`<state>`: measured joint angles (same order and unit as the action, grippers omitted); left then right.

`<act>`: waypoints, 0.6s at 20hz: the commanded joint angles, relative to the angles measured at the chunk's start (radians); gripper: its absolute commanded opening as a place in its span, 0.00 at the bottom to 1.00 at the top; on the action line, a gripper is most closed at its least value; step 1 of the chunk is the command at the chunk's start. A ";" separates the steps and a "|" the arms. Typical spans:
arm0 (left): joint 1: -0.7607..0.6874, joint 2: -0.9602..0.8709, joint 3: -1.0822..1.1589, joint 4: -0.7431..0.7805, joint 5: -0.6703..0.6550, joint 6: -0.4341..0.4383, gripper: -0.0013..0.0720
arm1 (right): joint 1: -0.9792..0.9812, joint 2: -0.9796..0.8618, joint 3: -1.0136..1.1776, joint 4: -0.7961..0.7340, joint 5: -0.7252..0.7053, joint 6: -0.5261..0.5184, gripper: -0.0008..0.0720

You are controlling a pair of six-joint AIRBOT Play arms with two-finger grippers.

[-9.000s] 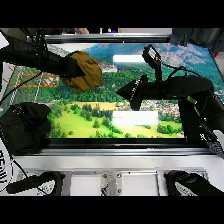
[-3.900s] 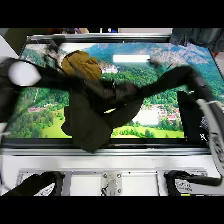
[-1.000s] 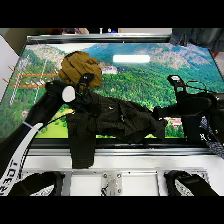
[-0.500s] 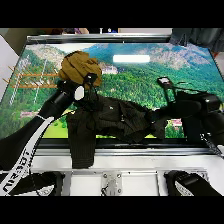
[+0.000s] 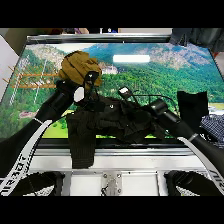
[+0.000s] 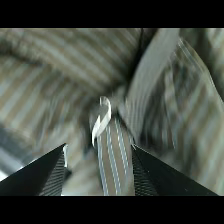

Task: Fold the clothes and pants, and hang the long-sleeved shirts on hangers.

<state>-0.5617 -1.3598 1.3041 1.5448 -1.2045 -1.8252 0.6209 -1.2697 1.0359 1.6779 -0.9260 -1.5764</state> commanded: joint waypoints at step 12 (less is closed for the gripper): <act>-0.027 0.029 0.002 0.012 -0.051 0.000 0.04 | 0.023 -0.217 0.069 -0.286 0.007 0.346 0.04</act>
<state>-0.5896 -1.3491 1.3041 1.5459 -1.2583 -1.8275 0.6430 -1.4830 1.1038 1.3975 -0.9154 -1.2537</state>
